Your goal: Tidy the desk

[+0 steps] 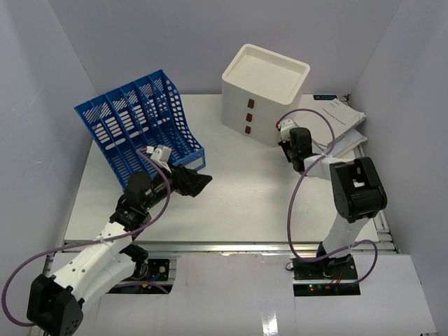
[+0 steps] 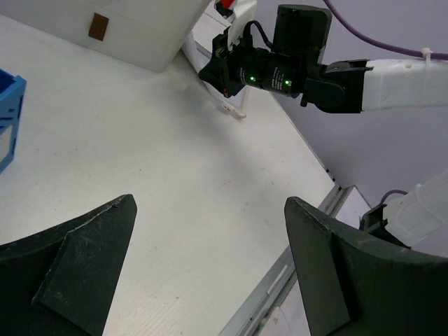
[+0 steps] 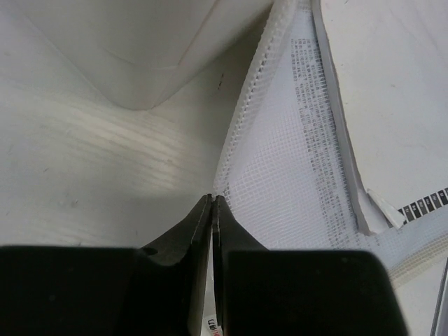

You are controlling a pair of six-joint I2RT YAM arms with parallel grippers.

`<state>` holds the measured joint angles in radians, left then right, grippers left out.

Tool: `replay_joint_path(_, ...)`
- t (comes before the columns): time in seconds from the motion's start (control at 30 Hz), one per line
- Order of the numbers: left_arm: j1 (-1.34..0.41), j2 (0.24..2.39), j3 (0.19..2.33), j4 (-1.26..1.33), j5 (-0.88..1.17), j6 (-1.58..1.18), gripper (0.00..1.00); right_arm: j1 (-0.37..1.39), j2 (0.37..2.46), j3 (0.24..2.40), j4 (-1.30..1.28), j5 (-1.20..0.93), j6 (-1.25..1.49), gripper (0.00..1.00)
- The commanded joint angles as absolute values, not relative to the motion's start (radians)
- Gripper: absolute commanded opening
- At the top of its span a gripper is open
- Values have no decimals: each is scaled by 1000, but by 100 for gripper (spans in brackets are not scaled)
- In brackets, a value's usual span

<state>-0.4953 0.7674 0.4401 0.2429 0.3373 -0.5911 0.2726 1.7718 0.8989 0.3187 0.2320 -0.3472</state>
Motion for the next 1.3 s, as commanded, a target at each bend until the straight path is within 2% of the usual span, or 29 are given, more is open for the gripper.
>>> replay_joint_path(0.0,-494,829,408,340,377,-718,98,275,1531,837,280,101,-316,8)
replay_joint_path(0.33,-503,1058,437,517,426,-837,98,275,1192,769,86,-93,-308,8)
replay_joint_path(0.53,-520,1179,517,512,391,-893,98,275,1002,779,-109,-342,-402,8)
replay_joint_path(0.73,-549,1305,608,459,323,-1048,98,276,918,820,-217,-499,-419,8)
replay_joint_path(0.83,-567,1385,693,483,367,-1073,98,276,913,838,-238,-551,-416,8)
replay_joint_path(0.93,-606,1430,765,533,437,-848,98,276,916,909,-274,-583,-417,8)
replay_joint_path(1.1,-638,1425,710,745,538,-422,98,276,912,1009,-323,-605,-425,8)
replay_joint_path(1.27,-640,1484,787,694,594,-105,98,276,913,1083,-355,-630,-419,8)
